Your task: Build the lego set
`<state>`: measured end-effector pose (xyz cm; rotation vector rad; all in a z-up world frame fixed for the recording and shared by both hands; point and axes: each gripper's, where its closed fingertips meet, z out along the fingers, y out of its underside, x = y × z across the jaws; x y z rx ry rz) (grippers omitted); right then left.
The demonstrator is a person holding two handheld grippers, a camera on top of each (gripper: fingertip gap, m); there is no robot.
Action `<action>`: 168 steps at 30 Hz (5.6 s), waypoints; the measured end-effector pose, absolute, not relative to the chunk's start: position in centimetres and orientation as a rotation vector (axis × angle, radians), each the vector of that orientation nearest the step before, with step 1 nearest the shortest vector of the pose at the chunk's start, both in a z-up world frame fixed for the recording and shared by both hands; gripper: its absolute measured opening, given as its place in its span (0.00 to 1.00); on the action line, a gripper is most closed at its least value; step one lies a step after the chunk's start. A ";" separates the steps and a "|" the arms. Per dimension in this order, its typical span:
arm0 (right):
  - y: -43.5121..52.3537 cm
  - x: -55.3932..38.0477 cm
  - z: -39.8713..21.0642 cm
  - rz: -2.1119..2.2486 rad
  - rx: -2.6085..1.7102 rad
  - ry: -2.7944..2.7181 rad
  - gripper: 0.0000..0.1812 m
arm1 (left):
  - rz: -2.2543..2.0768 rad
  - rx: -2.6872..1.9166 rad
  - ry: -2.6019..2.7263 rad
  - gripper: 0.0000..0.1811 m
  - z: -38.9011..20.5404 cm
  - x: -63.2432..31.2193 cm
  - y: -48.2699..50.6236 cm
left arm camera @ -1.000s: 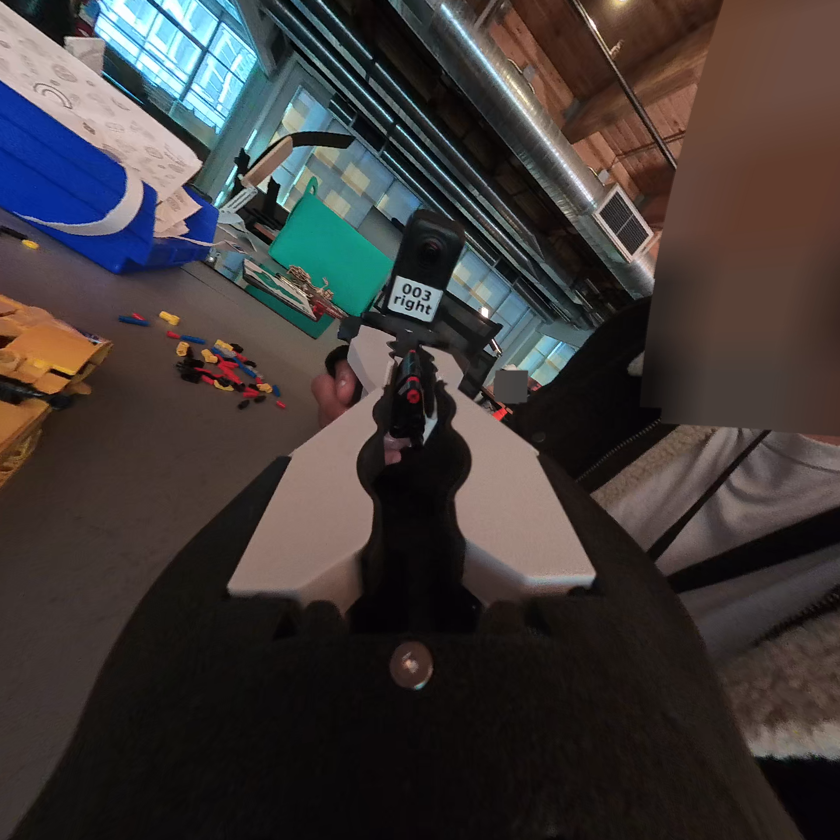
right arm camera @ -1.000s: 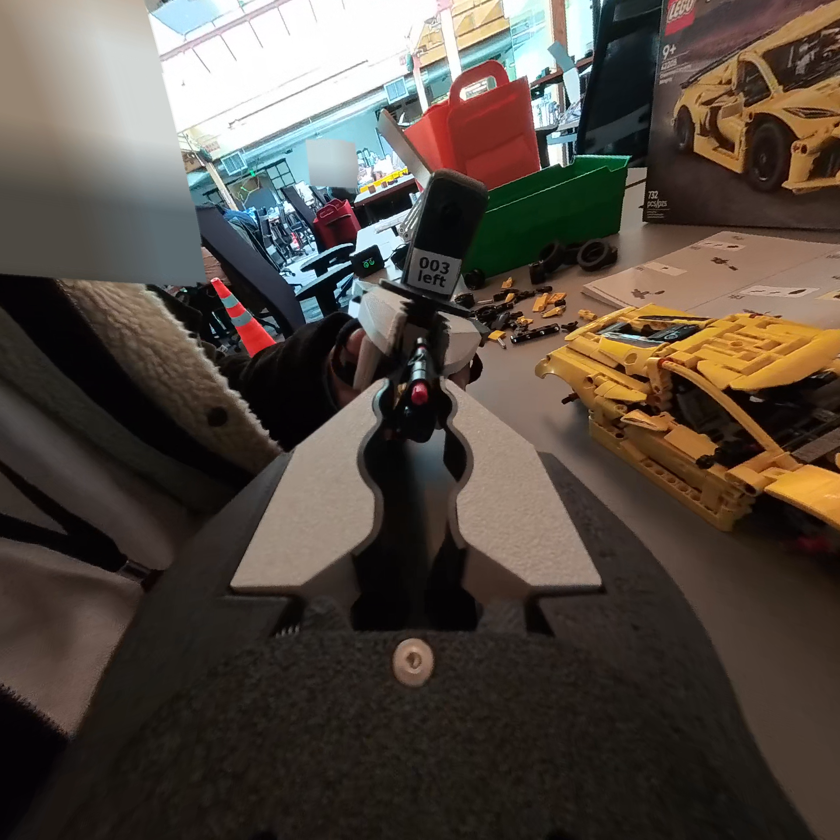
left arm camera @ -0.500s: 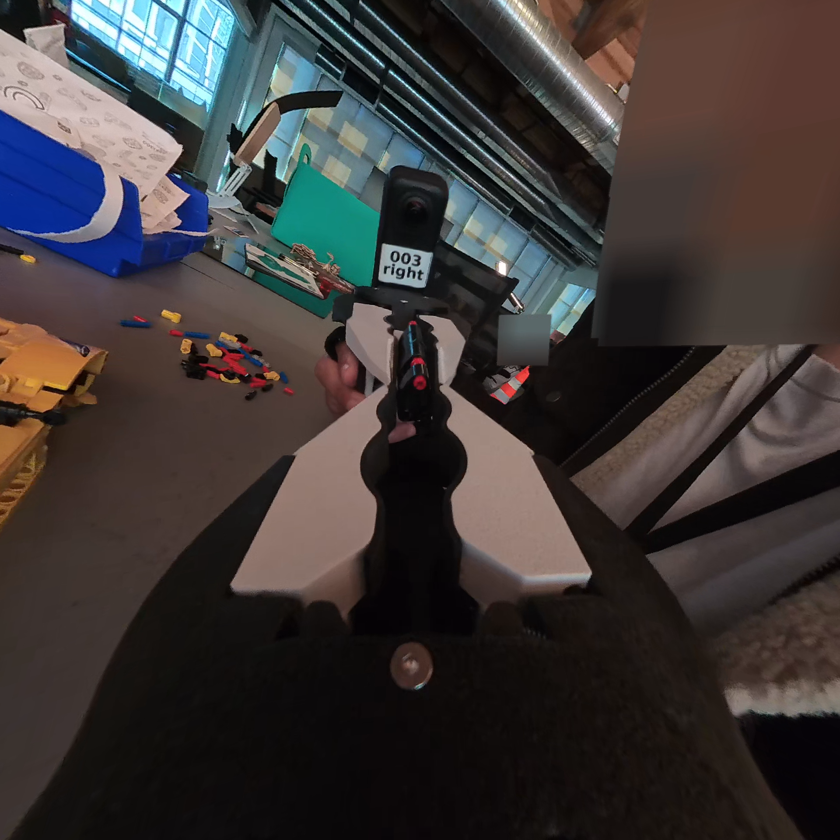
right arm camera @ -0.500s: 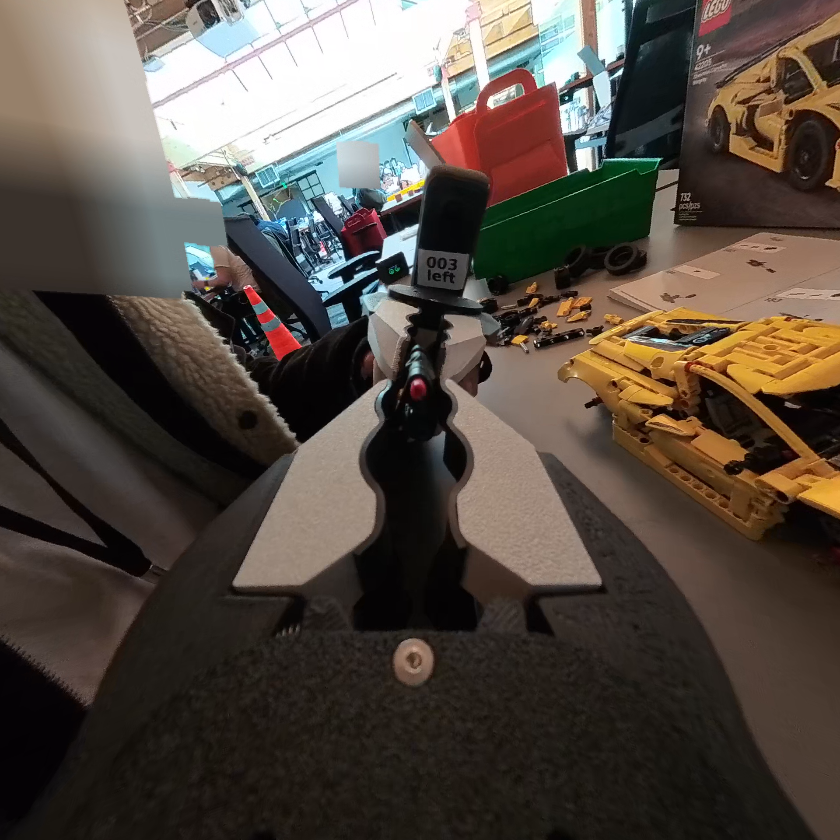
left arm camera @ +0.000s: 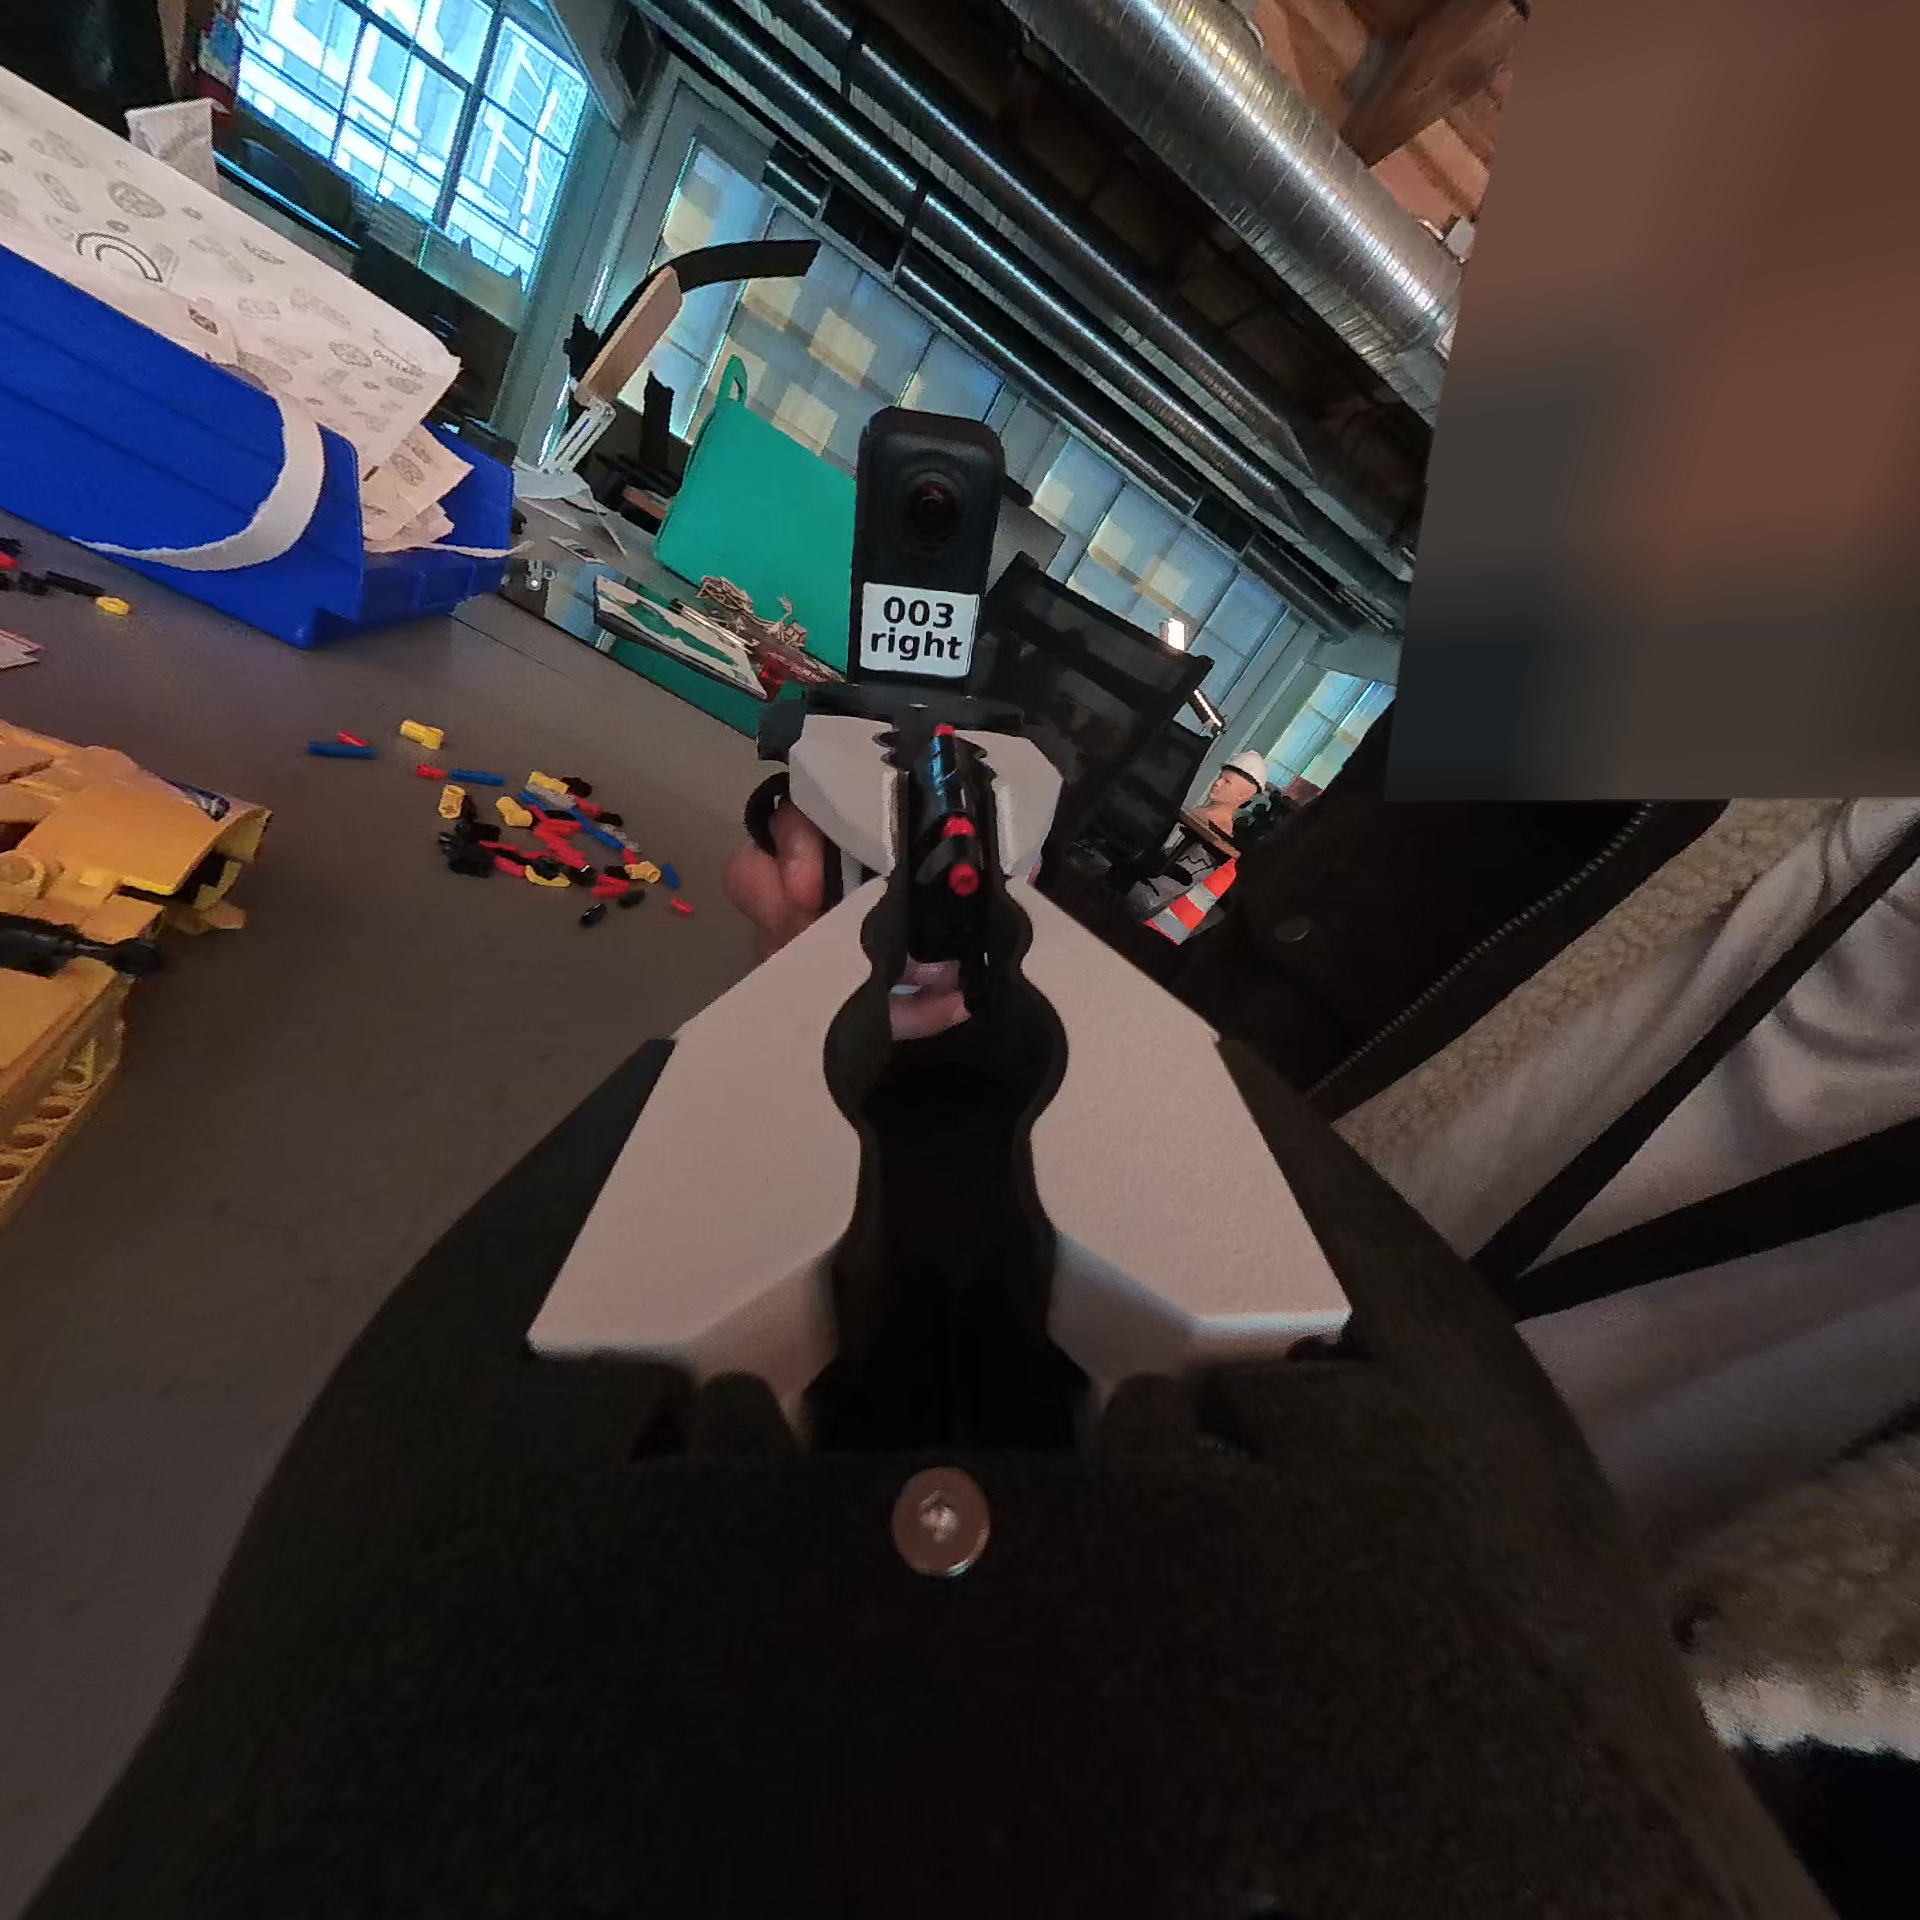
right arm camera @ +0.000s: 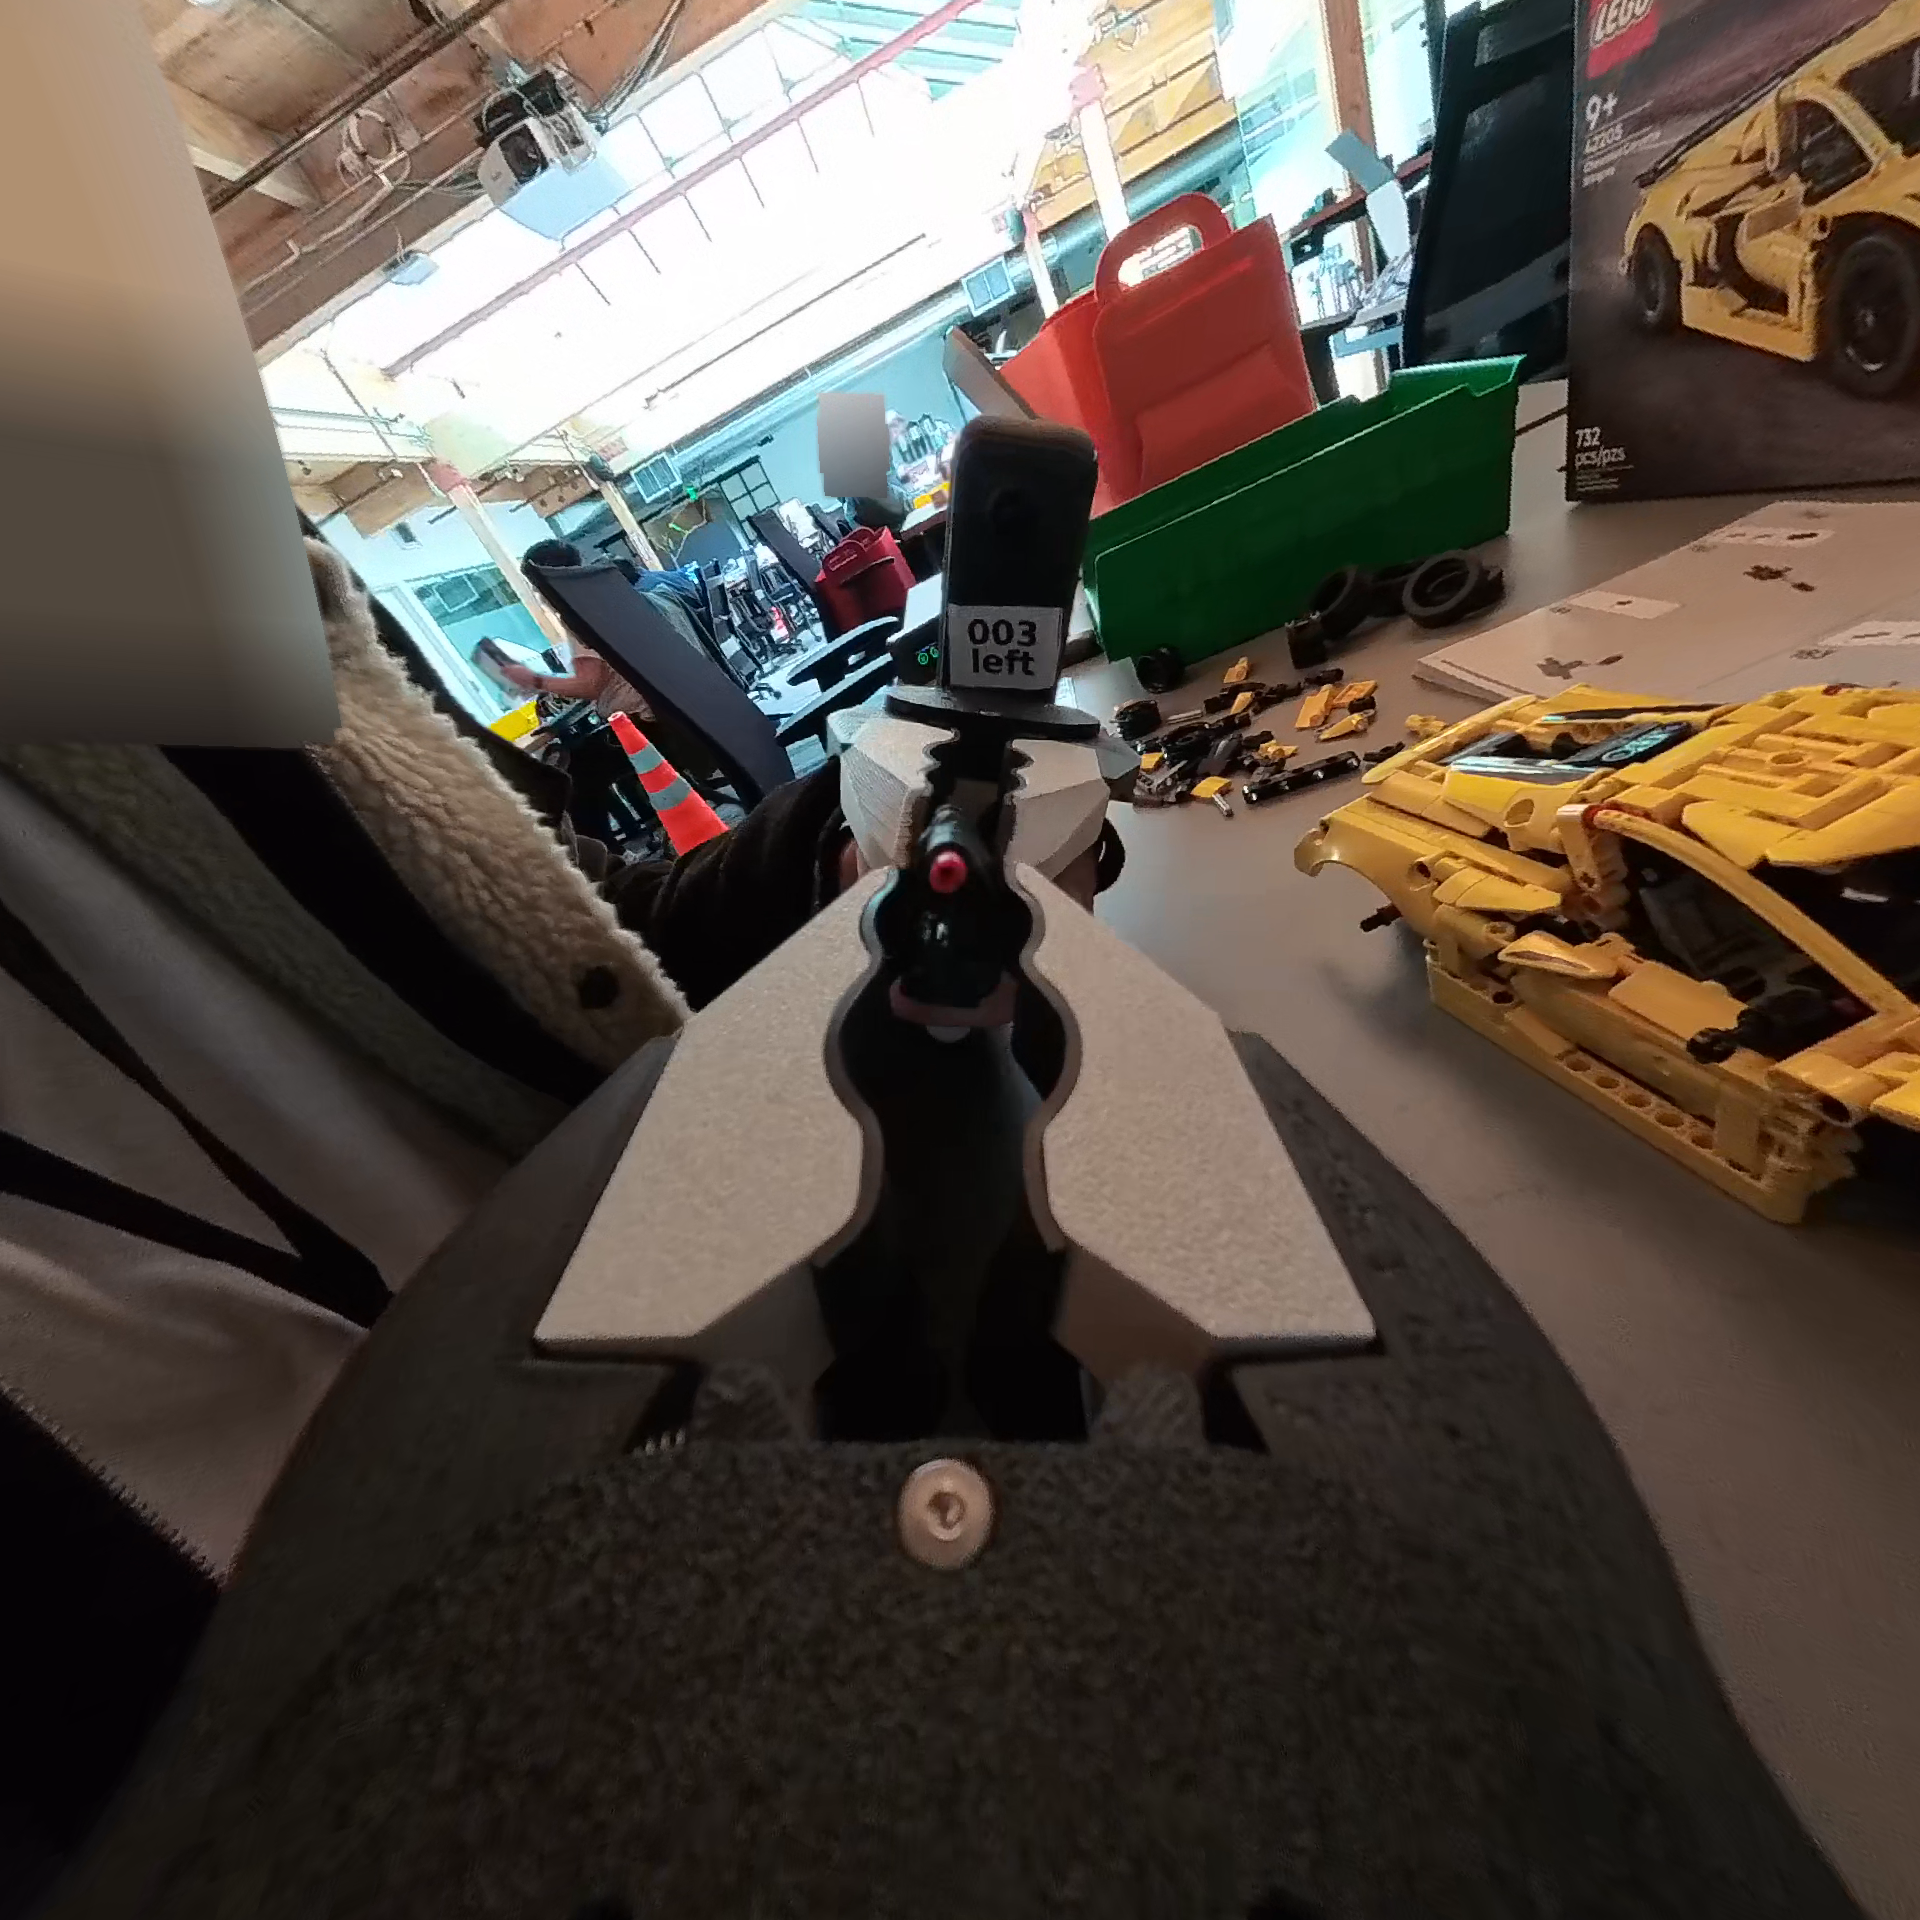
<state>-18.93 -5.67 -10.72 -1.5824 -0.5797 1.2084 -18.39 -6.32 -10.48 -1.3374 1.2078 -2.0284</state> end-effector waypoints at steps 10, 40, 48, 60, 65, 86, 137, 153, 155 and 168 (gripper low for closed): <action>-3.6 -16.8 -10.5 1.170 -1.614 -0.417 0.21 | -1.983 -1.467 1.059 0.08 -11.2 -18.2 -3.4; 0.0 -16.0 -10.5 -0.258 -1.543 -0.598 0.34 | -2.419 -1.503 0.494 0.08 -10.2 -17.1 -1.6; 0.0 -15.8 -11.0 -0.267 -1.562 -0.598 0.32 | -2.422 -1.541 0.492 0.08 -10.7 -17.0 -1.5; -0.4 -15.9 -11.6 -0.011 -1.601 -0.626 0.31 | -2.305 -1.553 0.731 0.08 -10.9 -17.0 -2.5; -3.5 -17.5 -10.5 0.572 -1.567 -0.675 0.32 | -1.897 -1.342 1.144 0.41 -10.0 -18.8 -3.5; -6.4 -20.4 -10.3 1.046 -1.500 -0.706 0.32 | -1.938 -1.154 1.275 0.31 -9.0 -19.6 -6.9; -8.8 -21.1 -10.7 2.387 -1.686 -0.241 0.29 | -1.620 -1.005 1.390 0.15 -9.4 -19.7 -8.2; -2.7 -17.4 -11.2 1.007 -1.620 -0.493 0.37 | -2.065 -1.528 0.968 0.04 -11.0 -19.0 -2.7; -3.4 -17.4 -11.3 0.620 -1.667 -0.802 0.34 | -2.154 -1.570 0.987 0.04 -11.4 -19.1 -3.1; -4.4 -19.9 -13.3 0.102 -1.597 -1.512 0.28 | -2.368 -1.675 1.050 0.03 -12.4 -19.0 -5.1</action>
